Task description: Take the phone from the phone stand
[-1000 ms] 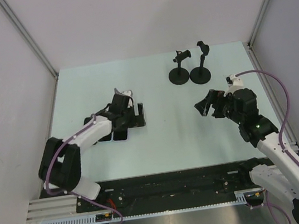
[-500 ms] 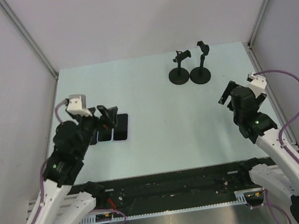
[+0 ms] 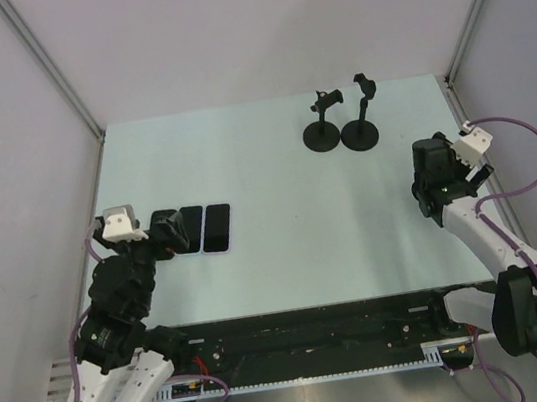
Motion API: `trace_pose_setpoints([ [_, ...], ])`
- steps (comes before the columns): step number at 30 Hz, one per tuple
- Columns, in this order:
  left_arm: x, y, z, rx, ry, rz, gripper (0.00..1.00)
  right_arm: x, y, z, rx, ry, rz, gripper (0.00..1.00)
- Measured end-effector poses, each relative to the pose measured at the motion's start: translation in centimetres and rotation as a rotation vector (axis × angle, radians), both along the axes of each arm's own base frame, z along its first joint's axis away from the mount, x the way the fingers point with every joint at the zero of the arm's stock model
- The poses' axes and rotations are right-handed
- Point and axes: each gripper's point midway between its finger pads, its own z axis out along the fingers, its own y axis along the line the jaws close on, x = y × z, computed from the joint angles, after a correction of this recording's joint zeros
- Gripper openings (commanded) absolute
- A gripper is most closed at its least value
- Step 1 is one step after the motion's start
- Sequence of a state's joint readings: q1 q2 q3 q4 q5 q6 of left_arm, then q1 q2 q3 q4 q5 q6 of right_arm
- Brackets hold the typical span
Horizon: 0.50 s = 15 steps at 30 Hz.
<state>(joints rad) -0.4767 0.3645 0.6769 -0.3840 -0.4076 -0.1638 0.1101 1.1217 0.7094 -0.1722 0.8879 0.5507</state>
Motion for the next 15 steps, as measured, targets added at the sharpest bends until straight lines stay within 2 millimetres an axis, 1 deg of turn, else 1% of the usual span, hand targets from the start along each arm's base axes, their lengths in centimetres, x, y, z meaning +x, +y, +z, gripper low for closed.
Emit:
trace_pose_setpoints([
  [3, 0.1, 0.6, 0.0, -0.002, 0.0, 0.024, 1.0, 0.7, -1.0, -0.8, -0.005, 0.004, -0.042, 1.0],
  [7, 0.1, 1.0, 0.1, -0.005, -0.006, 0.034, 1.0, 2.1, -1.9, -2.8, 0.015, 0.015, -0.06, 1.0],
  [10, -0.1, 1.1, 0.3, -0.01, -0.016, 0.037, 1.0, 3.3, -2.1, -3.7, 0.035, 0.004, -0.054, 1.0],
  [15, -0.1, 1.3, 0.4, -0.013, -0.02, 0.046, 1.0, 3.9, -2.6, -5.4, 0.041, 0.031, -0.063, 0.95],
])
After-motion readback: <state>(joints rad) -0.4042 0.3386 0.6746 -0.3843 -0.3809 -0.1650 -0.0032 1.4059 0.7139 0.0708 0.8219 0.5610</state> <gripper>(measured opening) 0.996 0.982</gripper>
